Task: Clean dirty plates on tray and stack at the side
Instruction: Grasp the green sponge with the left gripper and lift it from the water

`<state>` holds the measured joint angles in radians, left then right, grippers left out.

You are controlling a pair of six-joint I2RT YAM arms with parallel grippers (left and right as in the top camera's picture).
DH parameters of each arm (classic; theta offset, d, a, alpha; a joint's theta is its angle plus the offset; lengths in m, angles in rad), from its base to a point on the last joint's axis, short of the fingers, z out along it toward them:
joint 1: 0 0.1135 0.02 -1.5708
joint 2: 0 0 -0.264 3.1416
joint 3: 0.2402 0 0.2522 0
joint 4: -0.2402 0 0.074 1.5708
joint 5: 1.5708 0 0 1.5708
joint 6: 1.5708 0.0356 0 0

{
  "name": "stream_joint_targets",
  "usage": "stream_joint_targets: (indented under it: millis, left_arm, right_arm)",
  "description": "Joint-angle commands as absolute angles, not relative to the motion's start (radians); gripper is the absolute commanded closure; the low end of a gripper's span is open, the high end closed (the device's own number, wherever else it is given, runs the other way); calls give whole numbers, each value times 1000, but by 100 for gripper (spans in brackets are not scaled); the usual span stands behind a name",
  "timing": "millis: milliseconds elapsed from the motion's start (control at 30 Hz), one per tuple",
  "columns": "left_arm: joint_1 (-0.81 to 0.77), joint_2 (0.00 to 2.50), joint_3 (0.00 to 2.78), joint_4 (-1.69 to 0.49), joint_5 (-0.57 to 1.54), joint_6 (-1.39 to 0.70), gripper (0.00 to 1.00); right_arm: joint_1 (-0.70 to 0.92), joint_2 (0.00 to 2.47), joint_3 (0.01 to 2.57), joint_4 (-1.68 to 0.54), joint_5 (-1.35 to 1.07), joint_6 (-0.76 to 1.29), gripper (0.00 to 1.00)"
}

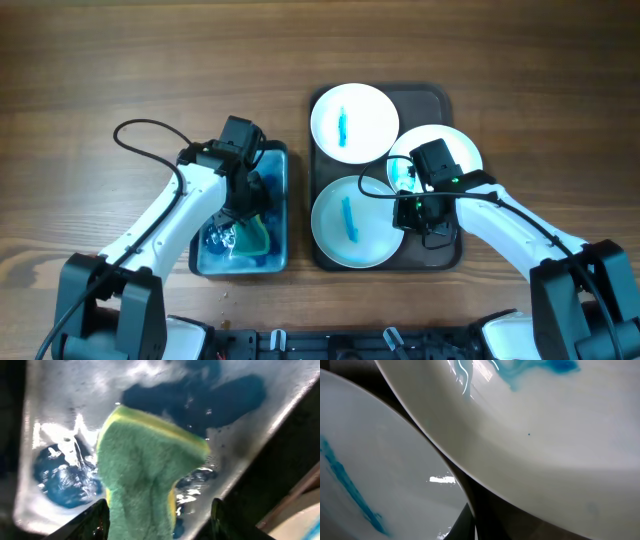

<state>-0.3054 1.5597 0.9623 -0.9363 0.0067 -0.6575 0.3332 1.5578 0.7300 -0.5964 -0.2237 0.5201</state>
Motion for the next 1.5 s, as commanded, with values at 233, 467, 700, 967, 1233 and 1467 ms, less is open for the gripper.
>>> stream_joint_targets:
  millis: [233, 467, 700, 967, 1233, 1467]
  left_arm:
    - [-297, 1697, 842, -707, -102, -659, 70]
    - [-275, 1742, 920, -749, -102, -659, 96]
    - [-250, 1707, 1148, -983, 12, -592, 52]
    - [-260, 1700, 1169, -1174, 108, -584, 25]
    - [-308, 1700, 960, -1042, 112, -671, 33]
    - [-317, 1700, 817, -826, 20, -750, 90]
  right_arm:
    - [334, 1593, 725, -575, -124, 556, 96]
    - [334, 1593, 725, -576, -124, 556, 96]
    - [333, 1593, 725, -577, -124, 556, 96]
    - [334, 1593, 725, -575, -123, 556, 96]
    - [334, 1593, 725, -561, -123, 556, 95]
    - [334, 1593, 725, -558, -123, 556, 94]
